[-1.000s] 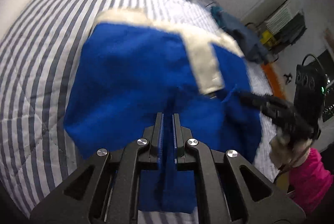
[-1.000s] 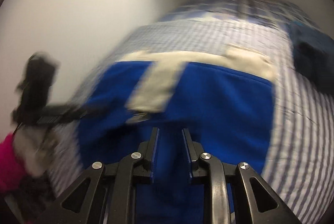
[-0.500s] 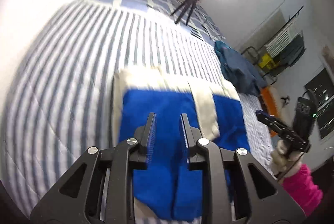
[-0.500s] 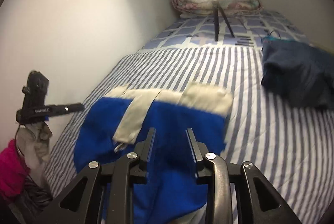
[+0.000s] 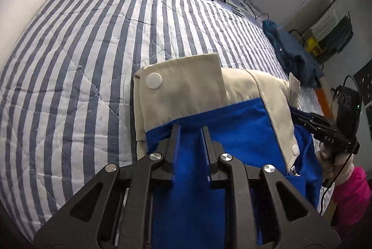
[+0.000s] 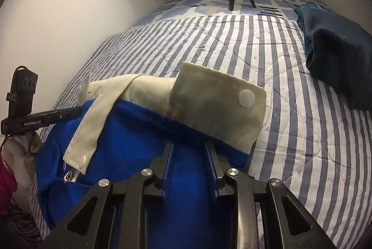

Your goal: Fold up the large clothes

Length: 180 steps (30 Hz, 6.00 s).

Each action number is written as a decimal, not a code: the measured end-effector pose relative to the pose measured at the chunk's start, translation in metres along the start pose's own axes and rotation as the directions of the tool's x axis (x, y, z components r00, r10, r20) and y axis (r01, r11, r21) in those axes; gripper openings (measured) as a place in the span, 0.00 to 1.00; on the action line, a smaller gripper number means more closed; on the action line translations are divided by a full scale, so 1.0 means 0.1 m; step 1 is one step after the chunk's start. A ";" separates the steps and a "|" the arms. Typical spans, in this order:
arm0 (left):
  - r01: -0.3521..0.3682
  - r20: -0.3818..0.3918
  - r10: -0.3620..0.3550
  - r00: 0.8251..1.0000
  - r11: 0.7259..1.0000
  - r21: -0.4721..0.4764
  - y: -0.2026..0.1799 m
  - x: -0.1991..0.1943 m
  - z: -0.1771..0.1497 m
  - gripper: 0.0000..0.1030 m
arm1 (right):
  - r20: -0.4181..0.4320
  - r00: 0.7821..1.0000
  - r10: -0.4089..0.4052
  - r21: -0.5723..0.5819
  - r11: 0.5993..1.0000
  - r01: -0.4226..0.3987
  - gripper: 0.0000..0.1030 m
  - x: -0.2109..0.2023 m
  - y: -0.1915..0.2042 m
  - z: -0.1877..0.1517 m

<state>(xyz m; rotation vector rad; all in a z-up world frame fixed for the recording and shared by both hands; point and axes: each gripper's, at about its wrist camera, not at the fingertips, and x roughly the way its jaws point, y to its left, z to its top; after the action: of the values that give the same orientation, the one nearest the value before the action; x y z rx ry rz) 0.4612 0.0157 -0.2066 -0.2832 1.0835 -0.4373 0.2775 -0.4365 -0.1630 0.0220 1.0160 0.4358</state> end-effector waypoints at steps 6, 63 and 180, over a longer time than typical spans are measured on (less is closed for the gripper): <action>0.030 0.013 -0.030 0.999 1.000 -0.005 -0.03 -0.37 0.02 0.25 | 0.059 0.998 0.024 -0.043 0.999 -0.022 0.51 -0.51 0.02 -0.01; 0.075 -0.030 -0.077 0.997 0.994 -0.076 -0.19 -0.50 -0.25 0.29 | 0.004 0.996 0.090 0.081 0.993 -0.090 0.26 -0.52 0.25 -0.37; 0.029 0.238 -0.146 0.960 0.900 0.435 -3.78 0.28 1.47 0.42 | 0.273 0.802 -0.532 0.273 0.842 0.466 0.53 -2.52 -2.53 1.02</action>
<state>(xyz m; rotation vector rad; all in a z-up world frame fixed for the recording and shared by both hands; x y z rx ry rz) 0.5269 -0.3287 -0.0016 0.0031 0.6888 -0.6861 0.3350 -0.7407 0.0420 -0.0003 0.6781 -0.1585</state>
